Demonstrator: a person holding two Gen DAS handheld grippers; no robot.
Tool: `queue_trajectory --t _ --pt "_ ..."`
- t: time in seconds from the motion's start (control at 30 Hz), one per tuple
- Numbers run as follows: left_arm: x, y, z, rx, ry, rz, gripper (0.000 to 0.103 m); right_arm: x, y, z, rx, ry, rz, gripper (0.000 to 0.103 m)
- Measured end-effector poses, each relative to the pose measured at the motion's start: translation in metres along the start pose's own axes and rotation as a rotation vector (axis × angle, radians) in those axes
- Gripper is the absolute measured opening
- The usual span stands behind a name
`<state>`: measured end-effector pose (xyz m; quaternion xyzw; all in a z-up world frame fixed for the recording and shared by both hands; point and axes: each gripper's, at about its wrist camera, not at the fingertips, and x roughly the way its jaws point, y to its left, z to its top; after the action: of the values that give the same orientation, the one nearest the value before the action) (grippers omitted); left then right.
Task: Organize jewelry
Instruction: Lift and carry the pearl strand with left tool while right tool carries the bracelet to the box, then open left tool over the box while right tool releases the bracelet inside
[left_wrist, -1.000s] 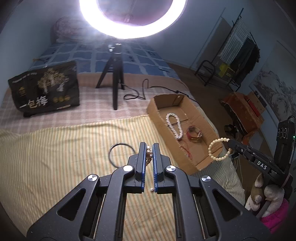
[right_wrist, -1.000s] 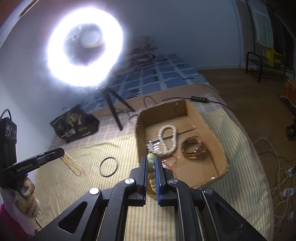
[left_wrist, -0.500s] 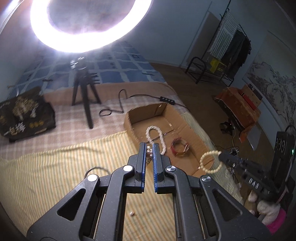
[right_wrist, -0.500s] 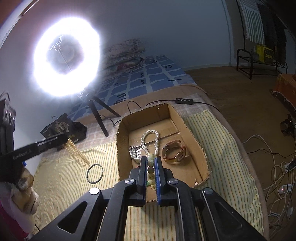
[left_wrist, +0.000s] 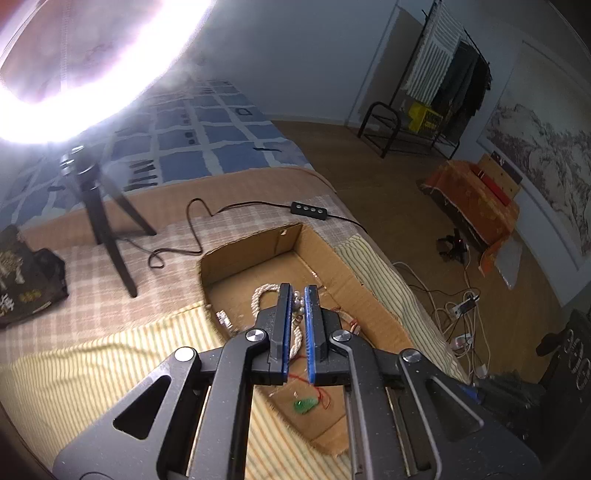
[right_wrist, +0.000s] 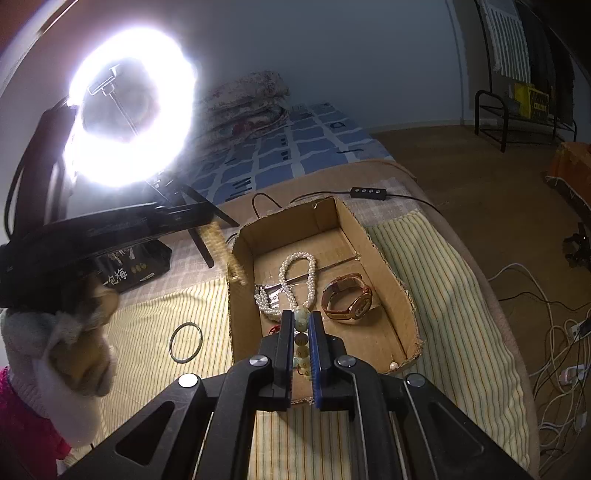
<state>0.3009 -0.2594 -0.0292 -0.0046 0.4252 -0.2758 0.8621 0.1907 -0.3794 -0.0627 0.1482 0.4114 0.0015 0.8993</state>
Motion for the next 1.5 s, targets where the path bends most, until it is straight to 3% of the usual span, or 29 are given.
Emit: queue_trajectory --t 0.63,0.73,0.77,0.83,0.9,0.93,1.07,1.5 --pt "0.06 -0.028 0.027 0.018 0.036 -0.007 0.004 0.014 -0.011 -0.002 0.018 0.032 0.001 0.005" --pt "0.061 -0.027 0.028 0.008 0.041 -0.019 0.004 0.015 -0.01 -0.003 0.01 0.042 0.01 0.014" --pt "0.061 -0.027 0.029 0.009 0.044 -0.017 0.004 0.015 -0.009 -0.003 0.005 0.045 0.008 0.029" --pt "0.062 -0.026 0.028 0.013 0.052 -0.008 0.006 0.016 -0.008 -0.004 0.001 0.044 -0.003 0.046" --pt "0.06 -0.024 0.028 0.009 0.055 -0.006 0.033 0.016 -0.007 -0.005 0.003 0.048 -0.008 0.058" --pt "0.058 -0.023 0.027 0.006 0.045 -0.004 0.036 0.015 -0.006 -0.005 0.002 0.045 -0.009 0.061" --pt "0.052 -0.018 0.026 0.008 0.04 0.004 0.036 0.011 -0.003 -0.006 -0.011 0.034 -0.017 0.067" --pt "0.018 0.006 0.01 0.027 0.023 0.049 0.036 0.001 0.008 -0.007 -0.038 0.002 -0.023 0.068"
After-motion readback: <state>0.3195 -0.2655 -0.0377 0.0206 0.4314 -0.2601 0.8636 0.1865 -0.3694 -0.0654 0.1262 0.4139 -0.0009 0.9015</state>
